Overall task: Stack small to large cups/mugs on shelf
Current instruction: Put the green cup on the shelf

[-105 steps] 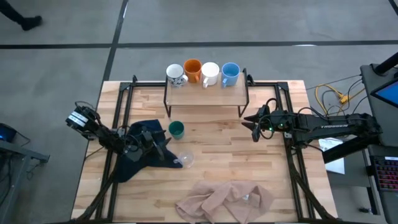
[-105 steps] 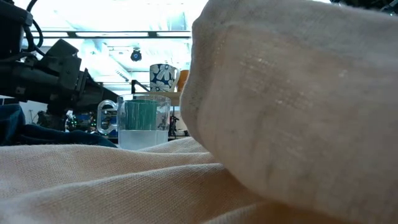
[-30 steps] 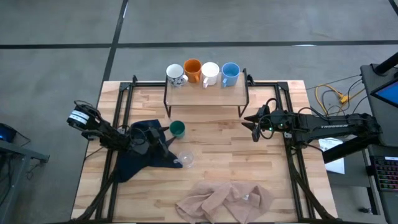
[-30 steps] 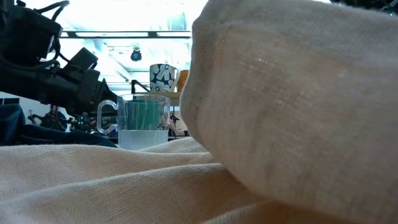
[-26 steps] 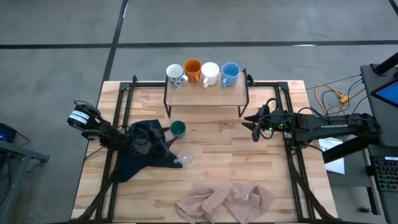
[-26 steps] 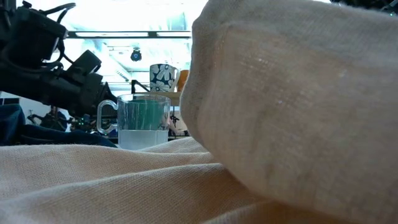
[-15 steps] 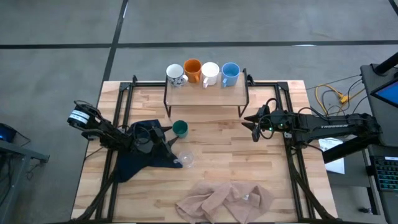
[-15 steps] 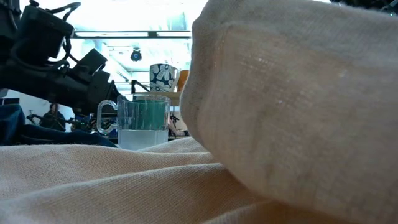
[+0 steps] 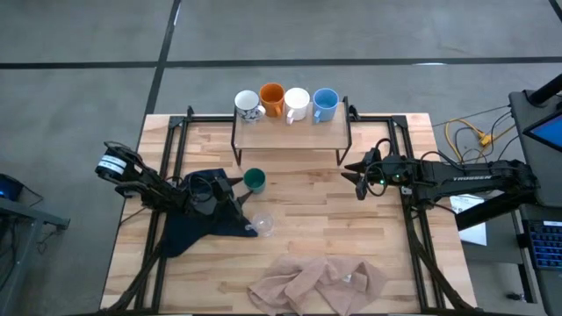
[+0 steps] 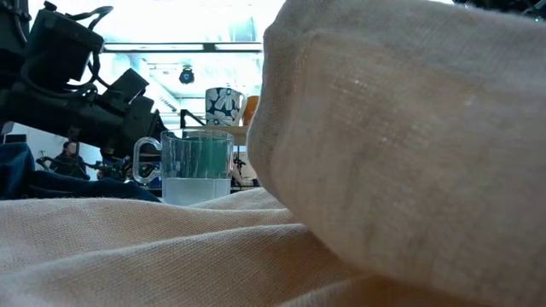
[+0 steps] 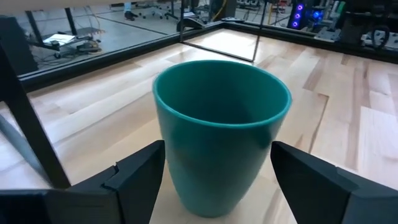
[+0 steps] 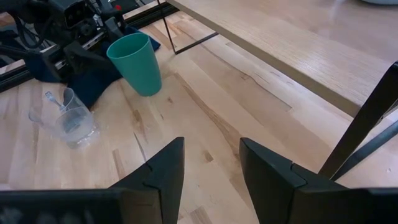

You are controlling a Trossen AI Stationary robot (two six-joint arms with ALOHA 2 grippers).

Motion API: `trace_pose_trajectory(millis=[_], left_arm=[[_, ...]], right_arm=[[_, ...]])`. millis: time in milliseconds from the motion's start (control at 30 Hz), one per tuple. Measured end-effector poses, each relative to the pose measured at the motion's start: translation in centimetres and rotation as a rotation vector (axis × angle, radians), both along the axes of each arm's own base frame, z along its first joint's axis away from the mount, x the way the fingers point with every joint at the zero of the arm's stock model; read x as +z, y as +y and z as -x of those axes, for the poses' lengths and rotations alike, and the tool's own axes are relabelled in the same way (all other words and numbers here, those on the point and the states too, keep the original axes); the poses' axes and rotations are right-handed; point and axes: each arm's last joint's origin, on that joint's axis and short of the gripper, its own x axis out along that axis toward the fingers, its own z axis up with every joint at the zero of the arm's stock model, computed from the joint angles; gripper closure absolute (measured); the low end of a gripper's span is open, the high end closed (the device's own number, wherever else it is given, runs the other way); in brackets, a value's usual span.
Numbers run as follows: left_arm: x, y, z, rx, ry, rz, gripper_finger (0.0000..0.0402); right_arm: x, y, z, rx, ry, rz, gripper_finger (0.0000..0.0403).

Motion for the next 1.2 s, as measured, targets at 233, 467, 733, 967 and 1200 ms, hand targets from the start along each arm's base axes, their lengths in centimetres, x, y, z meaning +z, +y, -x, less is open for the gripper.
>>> trace_pose_trajectory(millis=[233,467,733,967,1200], left_arm=[[-0.5,0.0,-0.1,-0.022,0.03,0.0,0.0124],[-1.3,-0.4,-1.7,-0.029,0.073,-0.035,0.0124],[-1.5,-1.0,-3.6,-0.052,0.111,-0.112,0.0123],[-1.4,-0.8,-3.7,-0.034,0.08,-0.113,0.0123],[-1.0,-0.6,-3.9,-0.01,0.063,-0.143,0.0123]], right_arm=[[0.0,0.1,0.0,0.024,-0.003,-0.016,0.0254],[0.0,0.1,-0.1,0.039,-0.011,-0.03,0.0254],[0.0,0.1,-0.1,0.037,-0.012,-0.034,0.0254],[0.0,0.1,-0.1,0.037,-0.011,-0.033,0.0254],[0.0,0.1,0.0,0.037,-0.008,-0.033,0.0254]])
